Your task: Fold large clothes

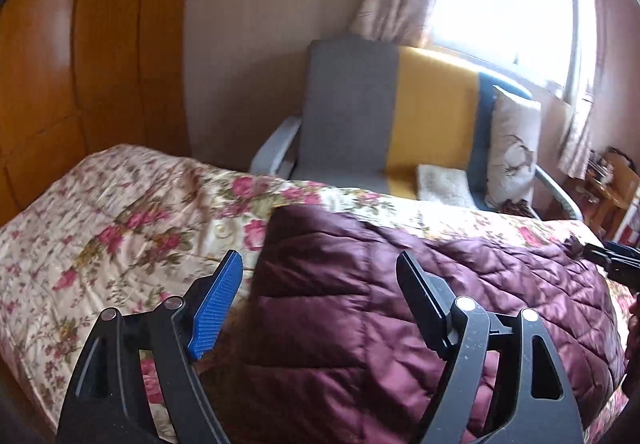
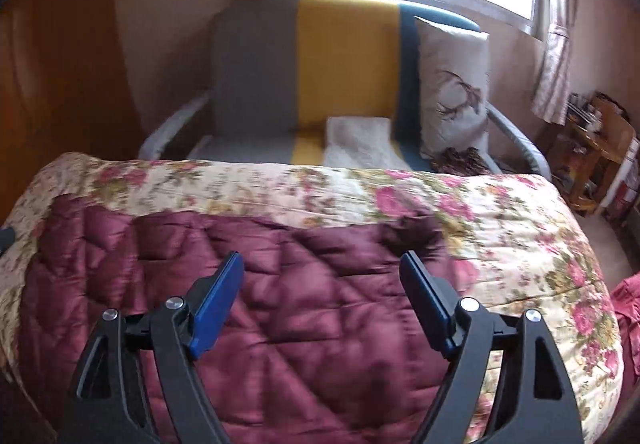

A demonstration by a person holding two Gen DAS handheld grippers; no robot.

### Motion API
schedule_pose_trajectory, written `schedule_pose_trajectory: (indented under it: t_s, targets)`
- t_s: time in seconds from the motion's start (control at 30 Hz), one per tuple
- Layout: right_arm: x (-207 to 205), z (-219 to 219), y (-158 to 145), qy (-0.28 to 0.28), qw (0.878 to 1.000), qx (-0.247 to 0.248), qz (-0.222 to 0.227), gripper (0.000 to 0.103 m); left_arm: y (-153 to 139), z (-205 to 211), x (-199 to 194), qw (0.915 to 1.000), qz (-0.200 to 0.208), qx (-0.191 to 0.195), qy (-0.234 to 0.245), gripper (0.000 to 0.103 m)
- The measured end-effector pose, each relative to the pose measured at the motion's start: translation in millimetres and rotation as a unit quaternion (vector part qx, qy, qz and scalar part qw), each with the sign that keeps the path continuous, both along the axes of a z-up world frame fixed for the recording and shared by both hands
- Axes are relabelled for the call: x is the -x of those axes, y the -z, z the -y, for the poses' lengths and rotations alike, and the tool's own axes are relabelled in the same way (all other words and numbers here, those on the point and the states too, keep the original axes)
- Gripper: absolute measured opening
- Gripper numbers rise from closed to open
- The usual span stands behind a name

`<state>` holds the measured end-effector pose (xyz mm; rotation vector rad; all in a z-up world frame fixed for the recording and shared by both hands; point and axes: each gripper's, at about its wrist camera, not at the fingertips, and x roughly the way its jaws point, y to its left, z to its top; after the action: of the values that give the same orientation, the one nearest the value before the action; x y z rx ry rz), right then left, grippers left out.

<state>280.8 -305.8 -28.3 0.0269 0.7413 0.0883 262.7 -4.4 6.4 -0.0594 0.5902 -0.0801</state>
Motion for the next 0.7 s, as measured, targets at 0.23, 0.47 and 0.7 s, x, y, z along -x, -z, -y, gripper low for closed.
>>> schedule_pose_trajectory:
  t_s: [0.23, 0.47, 0.7]
  targets:
    - [-32, -95, 50, -0.048, 0.996, 0.052, -0.06, 0.083, 54, 1, -41, 0.9958, -0.091, 0.002, 0.01, 0.078]
    - [-62, -79, 95, -0.002, 0.996, 0.024, -0.089, 0.086, 90, -2, -64, 0.9891, -0.143, 0.036, 0.003, 0.08]
    - [-65, -63, 95, 0.0, 0.995, 0.007, -0.097, 0.087, 91, 5, -62, 0.9904, -0.138, 0.013, -0.005, 0.081]
